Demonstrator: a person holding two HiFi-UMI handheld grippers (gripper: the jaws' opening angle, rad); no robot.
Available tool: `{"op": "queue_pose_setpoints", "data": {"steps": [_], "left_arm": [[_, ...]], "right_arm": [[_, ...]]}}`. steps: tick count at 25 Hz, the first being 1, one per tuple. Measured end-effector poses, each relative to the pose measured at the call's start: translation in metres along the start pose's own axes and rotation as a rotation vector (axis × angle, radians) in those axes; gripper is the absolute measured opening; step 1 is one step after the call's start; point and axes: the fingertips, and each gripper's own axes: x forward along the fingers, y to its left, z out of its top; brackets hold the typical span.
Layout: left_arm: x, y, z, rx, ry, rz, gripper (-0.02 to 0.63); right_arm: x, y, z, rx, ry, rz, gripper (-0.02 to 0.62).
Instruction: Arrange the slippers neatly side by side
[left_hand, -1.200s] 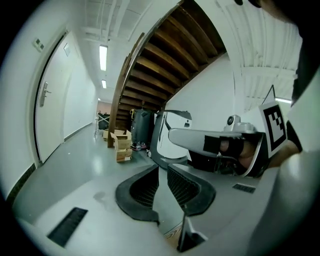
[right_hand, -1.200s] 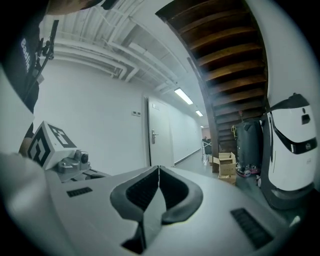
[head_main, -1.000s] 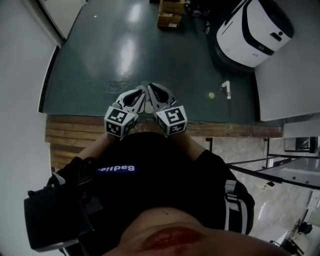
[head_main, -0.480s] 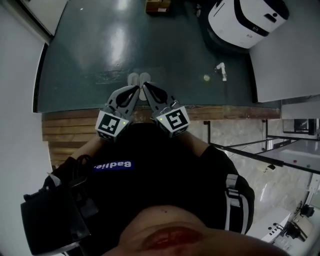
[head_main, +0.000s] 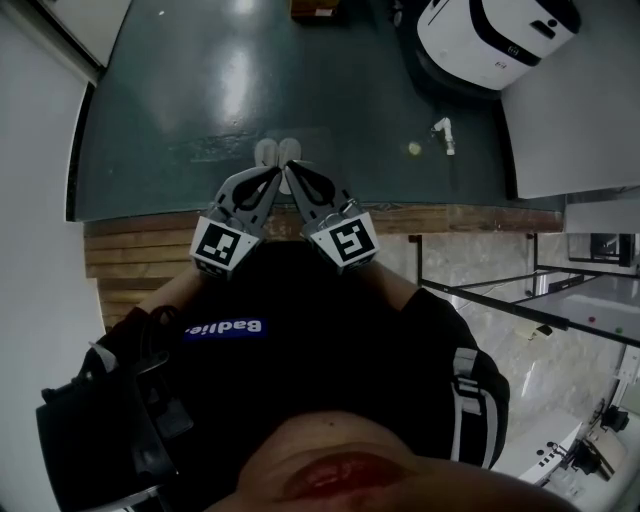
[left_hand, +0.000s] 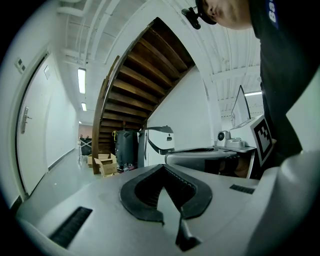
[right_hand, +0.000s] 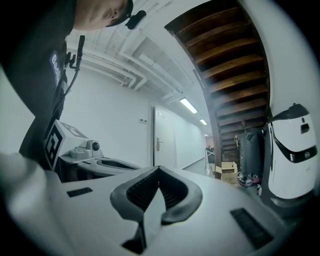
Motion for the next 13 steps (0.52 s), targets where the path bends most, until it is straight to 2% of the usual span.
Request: {"op": "queue_pose_setpoints", "data": {"steps": [13], "left_arm": [[0.0013, 0.0013, -0.0015, 0.002, 0.008, 0.008, 0.000]], "right_arm": [[-0.0025, -0.0050, -0.0023, -0.009, 0.005, -0.009, 0.000]]}}
